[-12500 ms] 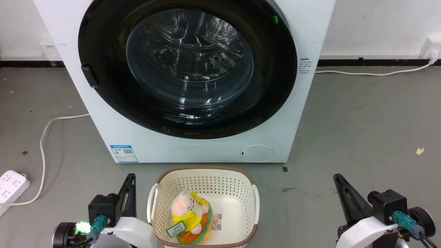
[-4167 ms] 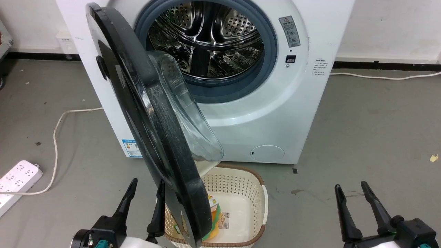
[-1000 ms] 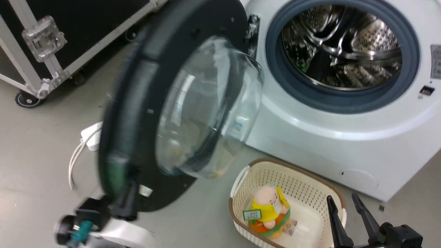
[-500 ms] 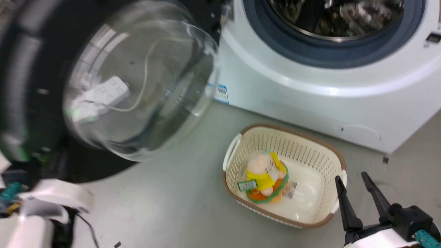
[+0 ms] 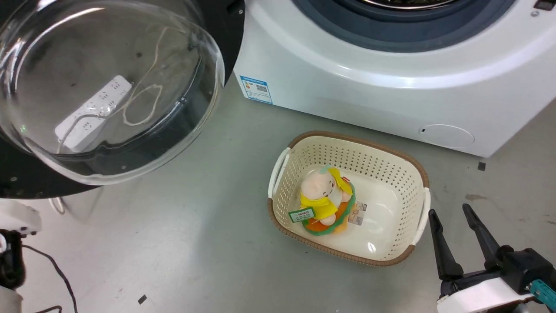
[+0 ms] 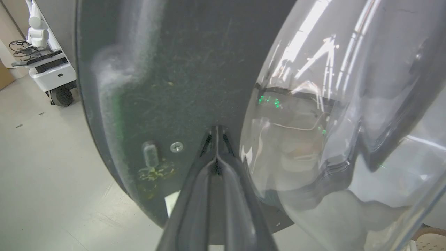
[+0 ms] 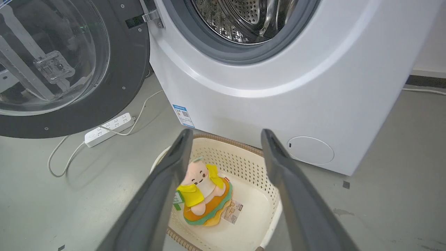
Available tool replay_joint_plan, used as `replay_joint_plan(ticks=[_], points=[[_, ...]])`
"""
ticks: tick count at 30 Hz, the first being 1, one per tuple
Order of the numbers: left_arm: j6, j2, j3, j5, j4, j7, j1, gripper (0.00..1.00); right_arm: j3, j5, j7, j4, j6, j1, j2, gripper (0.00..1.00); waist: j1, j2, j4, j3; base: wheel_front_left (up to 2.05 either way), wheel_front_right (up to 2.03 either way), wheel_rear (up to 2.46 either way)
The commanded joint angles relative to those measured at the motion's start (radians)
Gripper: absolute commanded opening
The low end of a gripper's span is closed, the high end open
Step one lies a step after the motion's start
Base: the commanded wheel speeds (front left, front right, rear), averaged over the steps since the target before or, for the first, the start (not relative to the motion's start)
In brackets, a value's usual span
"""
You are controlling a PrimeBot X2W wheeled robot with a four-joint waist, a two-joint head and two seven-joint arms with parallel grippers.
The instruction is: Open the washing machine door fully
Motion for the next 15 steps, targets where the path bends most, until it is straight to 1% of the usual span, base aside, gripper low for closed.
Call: replay_joint_plan(ticks=[1, 4, 7, 10, 13, 14, 15], points=[[-0.004, 0.006, 0.009, -0.002, 0.014, -0.008, -0.017, 0.0, -0.002, -0.009, -0.004, -0.003, 0.001, -0.013, -0.003, 1.0, -0.0001, 0.0, -0.002, -0.001, 0.0, 0.0, 0.0], [-0.019, 0.002, 0.022, 0.014, 0.036, -0.013, -0.028, 0.0, -0.005, -0.007, -0.004, 0.001, 0.001, -0.013, 0.003, 1.0, -0.0001, 0.0, -0.006, -0.018, 0.0, 0.0, 0.0], [-0.033, -0.019, 0.018, 0.044, -0.011, -0.013, -0.016, 0.0, -0.009, -0.004, -0.004, 0.002, 0.001, -0.011, 0.009, 1.0, -0.0001, 0.0, -0.005, -0.042, 0.0, 0.0, 0.0], [-0.043, -0.054, 0.016, 0.093, -0.119, -0.013, 0.007, 0.0, -0.011, -0.003, -0.004, 0.001, 0.001, -0.007, 0.017, 1.0, -0.0001, 0.0, -0.003, -0.08, 0.0, 0.0, 0.0], [-0.05, -0.101, 0.014, 0.134, -0.236, -0.013, 0.044, 0.0, -0.01, -0.001, -0.004, -0.012, 0.001, -0.004, 0.027, 1.0, -0.0001, 0.0, -0.01, -0.126, 0.0, 0.0, 0.0], [-0.05, -0.101, 0.014, 0.134, -0.236, -0.013, 0.044, 0.0, -0.01, -0.001, -0.004, -0.012, 0.001, -0.004, 0.027, 1.0, -0.0001, 0.0, -0.01, -0.126, 0.0, 0.0, 0.0], [-0.052, -0.136, 0.006, 0.156, -0.307, -0.013, 0.075, 0.0, -0.01, -0.001, -0.004, -0.023, 0.001, -0.001, 0.034, 1.0, -0.0001, 0.0, -0.021, -0.157, 0.0, 0.0, 0.0]])
